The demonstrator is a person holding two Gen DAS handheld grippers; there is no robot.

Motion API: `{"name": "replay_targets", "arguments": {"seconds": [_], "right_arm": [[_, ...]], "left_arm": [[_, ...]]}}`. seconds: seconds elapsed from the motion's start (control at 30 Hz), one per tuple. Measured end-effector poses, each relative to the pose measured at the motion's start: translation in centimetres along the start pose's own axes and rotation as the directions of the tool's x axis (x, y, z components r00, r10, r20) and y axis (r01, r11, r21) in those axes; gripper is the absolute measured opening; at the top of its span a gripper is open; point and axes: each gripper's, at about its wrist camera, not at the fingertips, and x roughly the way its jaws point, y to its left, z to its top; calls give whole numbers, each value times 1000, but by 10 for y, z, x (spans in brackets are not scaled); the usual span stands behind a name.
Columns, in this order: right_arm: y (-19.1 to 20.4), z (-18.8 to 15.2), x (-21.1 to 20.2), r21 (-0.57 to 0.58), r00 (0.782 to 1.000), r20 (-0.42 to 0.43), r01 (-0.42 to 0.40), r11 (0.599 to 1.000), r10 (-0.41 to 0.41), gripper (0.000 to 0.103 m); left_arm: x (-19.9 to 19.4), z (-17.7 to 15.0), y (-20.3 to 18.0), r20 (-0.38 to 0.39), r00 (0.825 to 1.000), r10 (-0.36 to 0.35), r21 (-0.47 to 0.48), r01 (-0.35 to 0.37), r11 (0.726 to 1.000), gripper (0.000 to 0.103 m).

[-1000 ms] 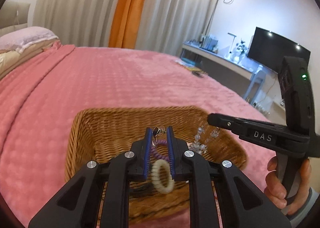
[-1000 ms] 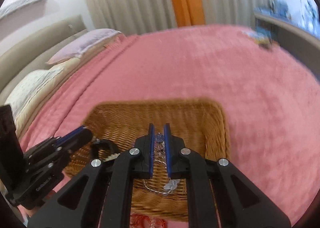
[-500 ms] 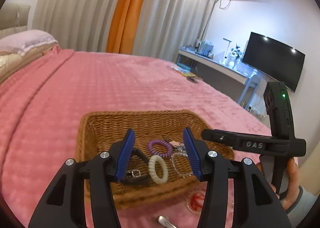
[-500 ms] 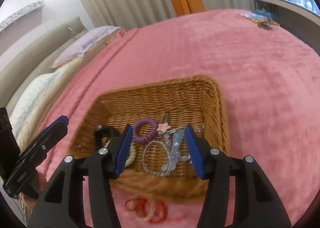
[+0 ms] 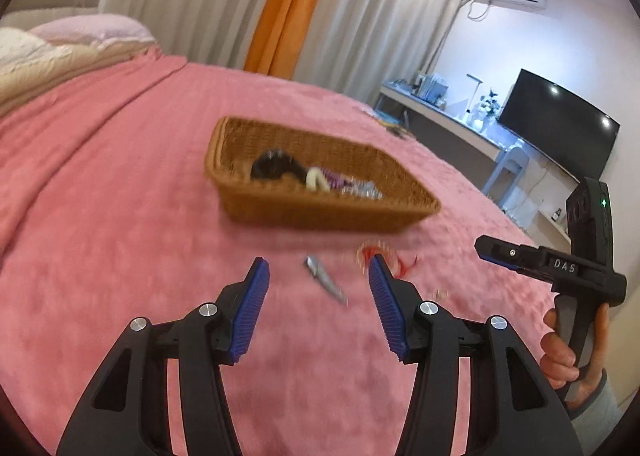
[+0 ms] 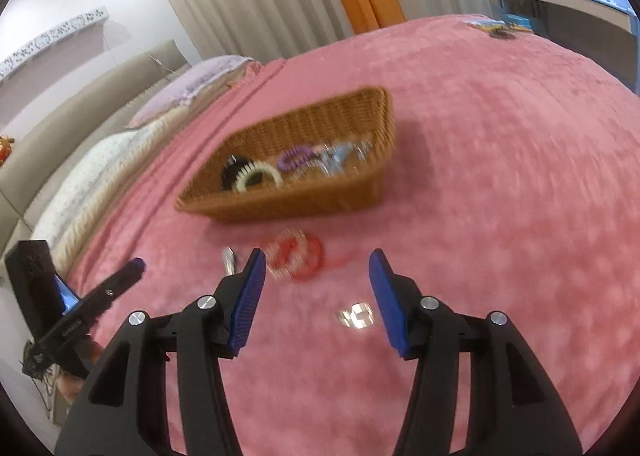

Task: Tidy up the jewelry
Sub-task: 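Grasp the silver hair clip with the left tool while the right tool grasps the clear bead bracelet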

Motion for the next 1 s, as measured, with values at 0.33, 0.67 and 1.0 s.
{"name": "replay_targets", "arguments": {"seconds": [0.33, 0.67, 1.0], "right_arm": [[5, -17, 26, -78, 990, -65, 118, 990, -123, 36], [16, -9, 40, -150, 990, -75, 109, 983, -121, 36], [39, 8, 83, -162, 985, -149, 62, 985, -87, 22]], "left_arm": [[40, -9, -29, -153, 986, 67, 73, -57, 996, 49], [109, 12, -8, -276, 958, 79, -87, -106, 991, 47], [111, 6, -28, -266, 938, 224, 89, -207, 974, 18]]}}
